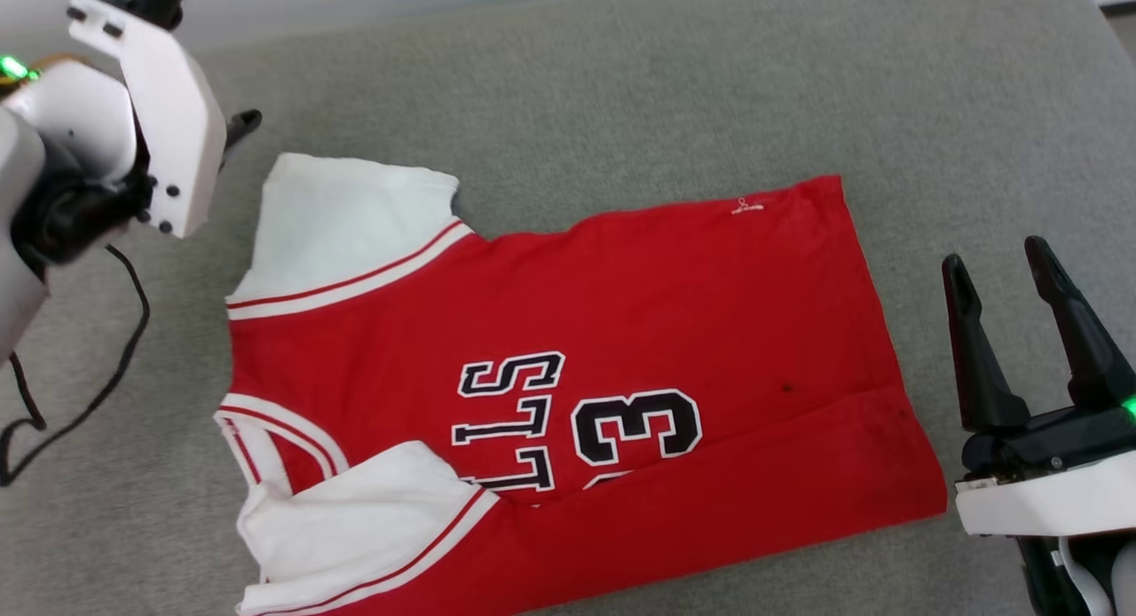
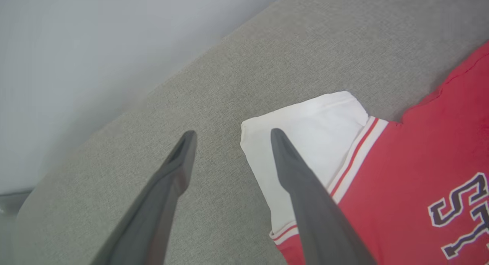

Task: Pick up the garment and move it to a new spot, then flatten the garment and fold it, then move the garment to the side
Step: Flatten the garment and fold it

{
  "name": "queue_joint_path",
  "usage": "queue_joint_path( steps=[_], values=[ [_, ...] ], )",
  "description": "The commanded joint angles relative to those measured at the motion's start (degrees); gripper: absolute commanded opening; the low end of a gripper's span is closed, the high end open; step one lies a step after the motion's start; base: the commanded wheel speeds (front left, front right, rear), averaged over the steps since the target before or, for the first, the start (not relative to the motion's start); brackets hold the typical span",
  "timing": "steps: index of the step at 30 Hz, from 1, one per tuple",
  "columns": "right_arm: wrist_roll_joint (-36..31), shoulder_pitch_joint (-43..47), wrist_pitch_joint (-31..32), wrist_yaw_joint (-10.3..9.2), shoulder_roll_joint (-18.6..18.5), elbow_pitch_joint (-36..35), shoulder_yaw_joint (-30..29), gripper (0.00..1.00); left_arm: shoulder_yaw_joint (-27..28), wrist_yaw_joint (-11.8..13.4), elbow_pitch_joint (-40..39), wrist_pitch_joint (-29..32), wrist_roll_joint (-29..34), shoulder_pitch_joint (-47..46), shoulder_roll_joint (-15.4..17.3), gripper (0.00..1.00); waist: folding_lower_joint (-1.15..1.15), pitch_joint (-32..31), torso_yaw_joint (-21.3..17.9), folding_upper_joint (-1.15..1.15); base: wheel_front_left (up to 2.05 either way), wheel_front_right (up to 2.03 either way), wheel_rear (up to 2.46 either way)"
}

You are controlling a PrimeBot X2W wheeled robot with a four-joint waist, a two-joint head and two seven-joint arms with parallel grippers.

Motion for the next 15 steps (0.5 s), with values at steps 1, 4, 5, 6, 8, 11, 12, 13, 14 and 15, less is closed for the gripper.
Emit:
queue_joint_path(
  steps=[1,4,5,6,8,11,12,13,14,15],
  values=[
    [-0.51,0.21,0.06,-0.05,0.69,-0.54,0.17,1.0,-0.14,-0.3,0.07,2.41,-0.43,-1.89,-0.15,1.0,-0.01,3.02,-2.06,0.0,0.0,0.0,0.0],
    [-0.39,-0.87,-0.1,-0.05,1.27,-0.63,0.45,1.0,-1.31,-0.95,0.41,9.64,-1.64,-4.6,-0.66,1.0,-0.01,5.13,-2.94,0.0,0.0,0.0,0.0],
    [-0.39,-1.27,-0.3,-0.05,1.41,-0.59,0.54,1.0,-1.64,-1.0,0.48,12.18,-1.94,-5.58,-0.72,1.0,-0.01,5.82,-3.2,0.0,0.0,0.0,0.0],
    [-0.35,-1.53,-0.3,-0.05,1.56,-0.41,0.72,1.0,-2.09,-1.12,0.41,14.68,-2.02,-6.75,-0.71,1.0,-0.01,6.56,-3.44,0.0,0.0,0.0,0.0],
    [-0.22,-2.18,-0.65,-0.05,1.67,0.09,1.08,1.0,-3.01,-1.26,0.45,19.49,-2.29,-8.74,-0.69,1.0,-0.01,8.11,-3.85,0.0,0.0,0.0,0.0],
    [0.24,-3.62,-1.31,-0.05,1.58,1.28,1.98,1.0,-4.0,-0.73,0.71,24.75,-1.53,-11.55,-0.68,1.0,-0.01,10.59,-4.52,0.0,0.0,0.0,0.0],
    [0.32,-4.08,-1.53,-0.05,1.46,1.76,2.35,1.0,-4.46,-0.67,0.78,26.12,-0.93,-12.48,-0.66,1.0,-0.01,11.36,-4.74,0.0,0.0,0.0,0.0],
    [0.54,-4.51,-1.88,-0.05,1.36,2.14,2.69,1.0,-4.8,-0.56,0.99,27.43,-0.66,-13.25,-0.57,1.0,-0.01,12.11,-4.97,0.0,0.0,0.0,0.0],
    [0.54,-4.51,-1.88,-0.05,1.36,2.14,2.69,1.0,-4.8,-0.56,0.99,27.43,-0.66,-13.25,-0.57,1.0,-0.01,12.11,-4.97,0.0,0.0,0.0,0.0],
    [0.65,-4.99,-2.2,-0.05,1.28,2.57,2.96,1.0,-4.96,-0.41,1.22,28.59,-0.58,-13.84,-0.61,1.0,-0.01,12.78,-5.18,0.0,0.0,0.0,0.0]
  ],
)
